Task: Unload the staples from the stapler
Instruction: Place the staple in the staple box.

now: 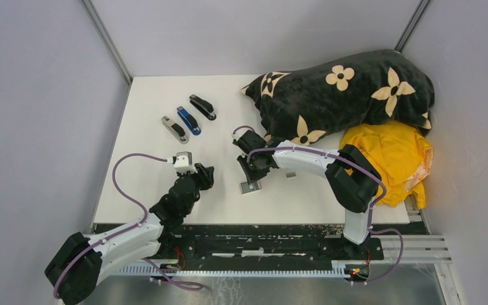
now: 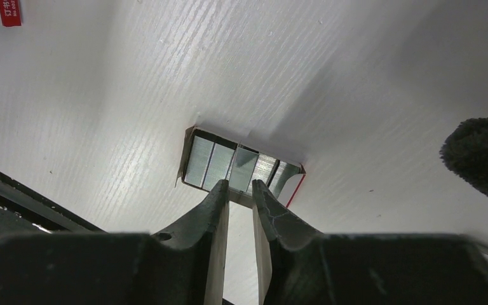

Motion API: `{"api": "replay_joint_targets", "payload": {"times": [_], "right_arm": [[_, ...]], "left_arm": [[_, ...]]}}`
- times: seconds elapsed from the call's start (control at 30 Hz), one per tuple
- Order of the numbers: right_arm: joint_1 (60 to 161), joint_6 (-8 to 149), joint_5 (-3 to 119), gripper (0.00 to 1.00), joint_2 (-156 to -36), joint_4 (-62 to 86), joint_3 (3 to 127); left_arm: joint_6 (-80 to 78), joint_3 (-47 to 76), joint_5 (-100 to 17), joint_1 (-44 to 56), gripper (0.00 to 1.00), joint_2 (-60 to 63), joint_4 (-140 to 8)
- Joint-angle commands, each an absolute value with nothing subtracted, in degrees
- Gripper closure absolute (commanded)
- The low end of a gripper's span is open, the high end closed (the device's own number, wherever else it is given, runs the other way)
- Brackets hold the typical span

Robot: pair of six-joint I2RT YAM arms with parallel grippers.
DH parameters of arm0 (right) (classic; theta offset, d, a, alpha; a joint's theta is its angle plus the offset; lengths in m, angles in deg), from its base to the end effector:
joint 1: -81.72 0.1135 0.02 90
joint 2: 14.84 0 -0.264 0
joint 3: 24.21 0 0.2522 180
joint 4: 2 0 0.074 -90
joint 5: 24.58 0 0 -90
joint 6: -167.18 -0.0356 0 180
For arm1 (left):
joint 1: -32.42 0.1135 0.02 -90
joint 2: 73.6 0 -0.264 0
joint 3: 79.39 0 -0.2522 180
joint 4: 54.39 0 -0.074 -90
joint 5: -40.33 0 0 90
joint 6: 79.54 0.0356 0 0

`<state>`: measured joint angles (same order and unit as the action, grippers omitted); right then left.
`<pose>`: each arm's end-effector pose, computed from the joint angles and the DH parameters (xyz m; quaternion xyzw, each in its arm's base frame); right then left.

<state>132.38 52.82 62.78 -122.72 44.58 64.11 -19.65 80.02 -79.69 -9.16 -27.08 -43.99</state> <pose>0.2415 0.2973 0.1801 -0.2272 0.9514 0.1437 0.1502 0.1361 -0.0969 0.1667 -0.0791 0.7808 -0.1751 0.5945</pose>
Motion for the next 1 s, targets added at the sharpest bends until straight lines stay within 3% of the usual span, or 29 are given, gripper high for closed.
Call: {"api": "replay_joint_targets", "payload": {"times": [0.0, 0.3, 0.97], "right_arm": [[132.6, 53.2, 63.8, 0.74, -122.6, 44.0, 66.7], [129.3, 54.6, 58.2, 0.74, -122.3, 42.5, 69.2], [128.9, 59.4, 59.5, 0.87, -129.1, 46.0, 73.8]], "left_arm": [[-17.8, 80.2, -82.0, -8.9, 0.53, -27.0, -40.8], [-17.6, 80.0, -81.6, -9.0, 0.53, -26.7, -40.7], [-17.6, 80.6, -81.6, -8.9, 0.53, -27.7, -40.6]]}}
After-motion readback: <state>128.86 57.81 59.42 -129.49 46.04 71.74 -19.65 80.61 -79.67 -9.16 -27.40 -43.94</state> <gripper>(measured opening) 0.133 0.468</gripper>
